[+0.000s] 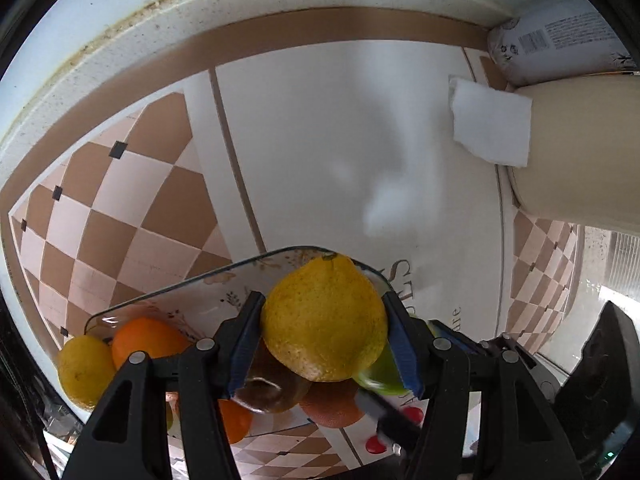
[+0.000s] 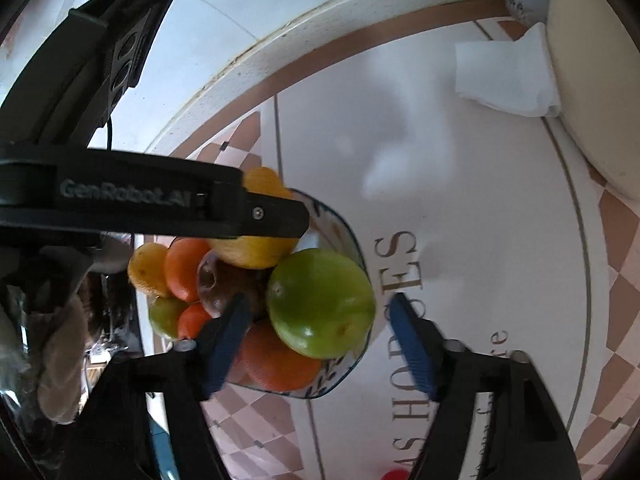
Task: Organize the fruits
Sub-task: 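Lower the lemon onto the plate with the left tool while the right places the green apple, then open both tools and lift them away from the plate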
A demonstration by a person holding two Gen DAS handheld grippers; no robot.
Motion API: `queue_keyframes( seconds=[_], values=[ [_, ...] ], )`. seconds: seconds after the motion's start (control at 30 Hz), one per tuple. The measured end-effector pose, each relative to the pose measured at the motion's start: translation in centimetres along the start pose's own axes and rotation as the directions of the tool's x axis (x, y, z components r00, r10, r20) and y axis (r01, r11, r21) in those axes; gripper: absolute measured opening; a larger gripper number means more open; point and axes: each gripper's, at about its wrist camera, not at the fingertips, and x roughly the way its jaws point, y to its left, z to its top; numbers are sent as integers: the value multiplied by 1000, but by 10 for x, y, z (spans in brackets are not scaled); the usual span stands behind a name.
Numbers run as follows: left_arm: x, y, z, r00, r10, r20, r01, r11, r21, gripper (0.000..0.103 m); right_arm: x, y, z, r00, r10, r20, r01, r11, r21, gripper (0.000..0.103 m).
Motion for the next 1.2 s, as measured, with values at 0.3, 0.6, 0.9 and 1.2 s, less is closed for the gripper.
queue_keyframes(
  seconds=[0.3, 0.6, 0.9, 1.2],
  values=[
    [-37, 4, -14, 994, 43, 102, -43, 999, 1, 84, -8, 13, -1, 997, -80, -1, 80, 996, -35, 87],
    [-60, 44, -89, 953, 115, 281, -75, 986, -146, 84, -38, 48, -33, 953, -287, 99, 298, 945, -137, 94],
    [-54, 68, -170, 907, 206, 366, -117, 961, -250, 84, -60, 81, -65, 933, -319, 166, 345, 924, -164, 94],
    [-87, 66, -238, 836, 266, 480, -137, 949, -285, 84, -90, 106, -108, 921, -311, 234, 355, 917, -180, 94]
  ],
)
